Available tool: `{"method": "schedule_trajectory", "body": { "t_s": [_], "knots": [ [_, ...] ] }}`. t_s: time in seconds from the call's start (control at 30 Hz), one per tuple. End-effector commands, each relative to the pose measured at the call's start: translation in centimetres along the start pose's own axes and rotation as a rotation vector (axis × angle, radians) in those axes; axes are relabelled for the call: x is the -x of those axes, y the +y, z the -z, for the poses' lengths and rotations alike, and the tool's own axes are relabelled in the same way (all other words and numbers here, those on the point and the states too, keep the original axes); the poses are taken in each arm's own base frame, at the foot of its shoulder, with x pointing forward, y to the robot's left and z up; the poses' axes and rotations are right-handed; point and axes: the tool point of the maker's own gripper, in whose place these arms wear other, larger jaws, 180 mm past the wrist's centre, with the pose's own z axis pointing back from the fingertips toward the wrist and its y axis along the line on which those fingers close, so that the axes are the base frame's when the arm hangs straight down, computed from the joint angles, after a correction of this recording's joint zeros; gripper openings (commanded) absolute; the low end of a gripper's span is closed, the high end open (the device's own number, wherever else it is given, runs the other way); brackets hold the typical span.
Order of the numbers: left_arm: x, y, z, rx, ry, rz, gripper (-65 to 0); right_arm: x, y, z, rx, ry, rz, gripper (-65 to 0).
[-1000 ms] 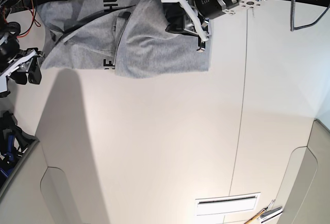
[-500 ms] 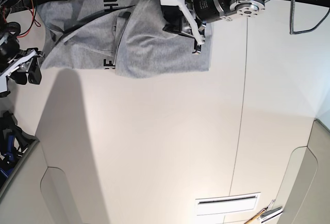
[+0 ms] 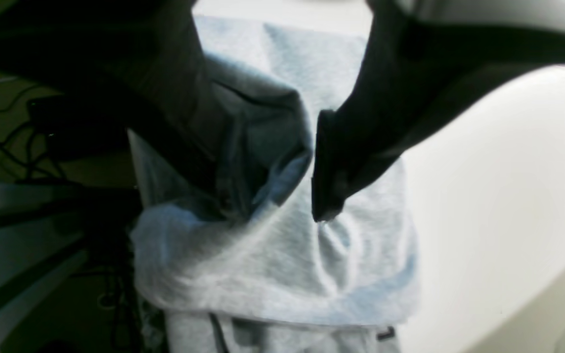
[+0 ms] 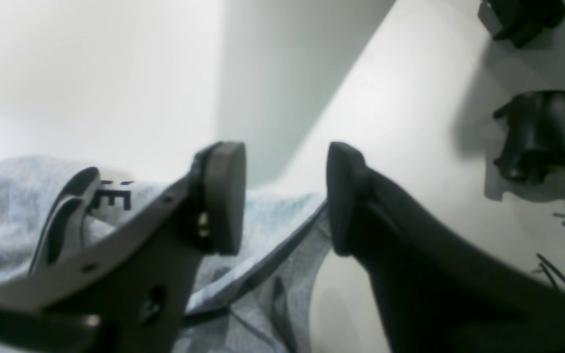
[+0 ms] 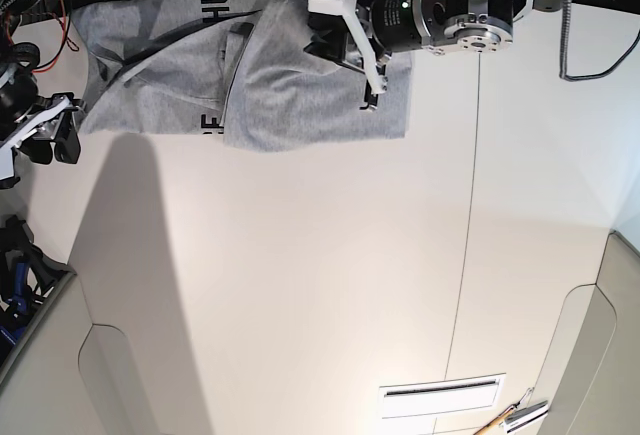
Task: Fold the T-shirt properly
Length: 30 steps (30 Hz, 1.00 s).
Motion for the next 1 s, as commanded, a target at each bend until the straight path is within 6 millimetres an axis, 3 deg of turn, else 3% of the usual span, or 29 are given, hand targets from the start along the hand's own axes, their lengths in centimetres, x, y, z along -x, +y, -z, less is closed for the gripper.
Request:
{"method": "schedule_trajectory", "body": {
  "t_s": [0.0,0.2,0.4,0.97],
  "knots": [
    [-0.6,0.6,-0.1,-0.008,-0.034,0.001,-43.4,-1.5,0.0,-0.4,0.001,-0.054,-0.018,-38.1],
    [-0.1,0.7,0.9,0.003,-0.034,-0.039,-43.9,-1.6,-0.1,-0.4,0.001,-0.056,-0.018,-38.1],
    [-1.3,0.8,1.5,0.007,-0.082,-0.079,-64.8,-1.6,0.0,-0.4,0.000,-0.057,-0.017,-38.1],
    [-1.3,0.8,1.5,0.011,-0.080,-0.088,-65.0,-1.6,0.0,-0.4,0.000,-0.060,-0.016,-38.1]
  ]
}}
